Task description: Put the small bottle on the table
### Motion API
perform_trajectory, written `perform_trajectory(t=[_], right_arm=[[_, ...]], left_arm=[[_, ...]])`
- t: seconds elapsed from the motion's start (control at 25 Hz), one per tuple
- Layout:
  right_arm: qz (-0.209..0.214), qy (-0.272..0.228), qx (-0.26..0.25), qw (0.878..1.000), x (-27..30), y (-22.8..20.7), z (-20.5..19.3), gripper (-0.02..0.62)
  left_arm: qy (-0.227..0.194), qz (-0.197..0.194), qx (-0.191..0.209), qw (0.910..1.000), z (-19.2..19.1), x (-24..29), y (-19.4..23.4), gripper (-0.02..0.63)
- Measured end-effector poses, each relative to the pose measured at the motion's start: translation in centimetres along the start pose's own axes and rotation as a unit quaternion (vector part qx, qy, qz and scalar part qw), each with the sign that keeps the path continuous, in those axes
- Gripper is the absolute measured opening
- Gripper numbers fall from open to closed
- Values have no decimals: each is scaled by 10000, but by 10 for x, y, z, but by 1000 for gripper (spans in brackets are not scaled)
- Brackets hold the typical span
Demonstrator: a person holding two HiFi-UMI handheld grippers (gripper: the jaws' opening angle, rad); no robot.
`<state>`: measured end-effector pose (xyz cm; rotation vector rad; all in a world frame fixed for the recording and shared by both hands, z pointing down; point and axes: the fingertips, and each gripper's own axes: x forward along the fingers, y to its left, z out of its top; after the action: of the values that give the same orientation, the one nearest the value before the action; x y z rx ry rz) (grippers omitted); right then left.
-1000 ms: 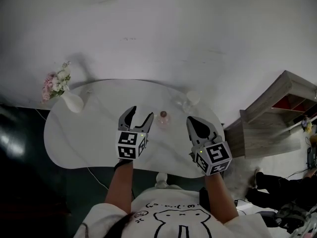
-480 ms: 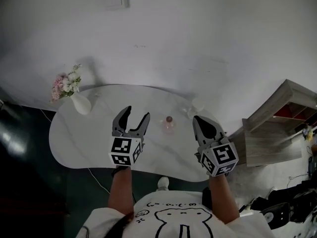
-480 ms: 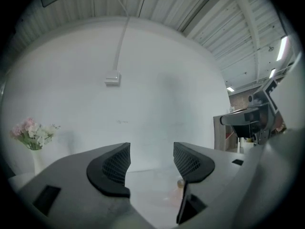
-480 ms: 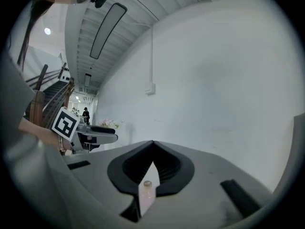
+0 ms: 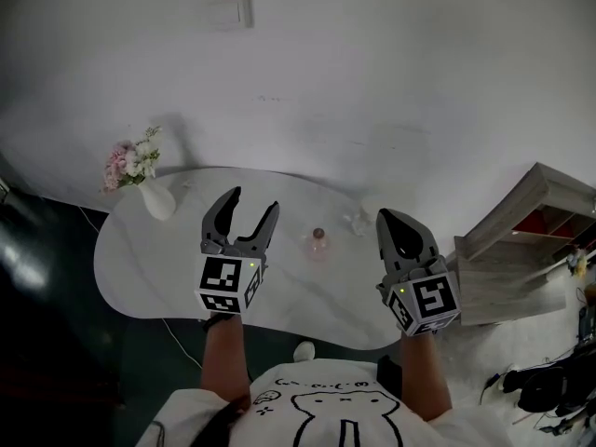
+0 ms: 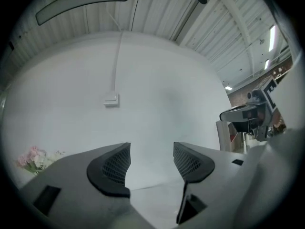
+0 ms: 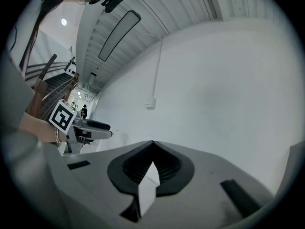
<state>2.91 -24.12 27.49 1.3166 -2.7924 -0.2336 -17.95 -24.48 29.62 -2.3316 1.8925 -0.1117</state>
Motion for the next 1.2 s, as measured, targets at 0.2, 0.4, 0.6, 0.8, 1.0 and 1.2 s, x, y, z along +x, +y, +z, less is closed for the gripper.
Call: perform_trajectory(t=[0.2, 0.4, 0.6, 0.8, 1.0, 1.2], right_arm=[[-52, -64, -221, 9997, -8, -6, 17, -5], [-153, -94, -423, 9989, -14, -10, 28, -5], [-315, -188, -431, 9984, -19, -16, 36, -5], [-394, -229, -455, 9979, -23, -16, 40, -5], [-387, -226, -468, 9979, -24, -13, 42, -5], [-395, -253, -433, 9980, -25, -8, 46, -5]], left_arm=[[-232, 156, 4, 9996, 25, -10, 6, 176], [-415, 452, 62, 9981, 44, -20, 17, 5], [-512, 414, 263, 9975, 55, -26, 13, 5], [-638, 420, 407, 9962, 63, -33, 12, 5], [-651, 445, 516, 9956, 68, -40, 13, 5], [-652, 468, 640, 9947, 70, -45, 13, 5]])
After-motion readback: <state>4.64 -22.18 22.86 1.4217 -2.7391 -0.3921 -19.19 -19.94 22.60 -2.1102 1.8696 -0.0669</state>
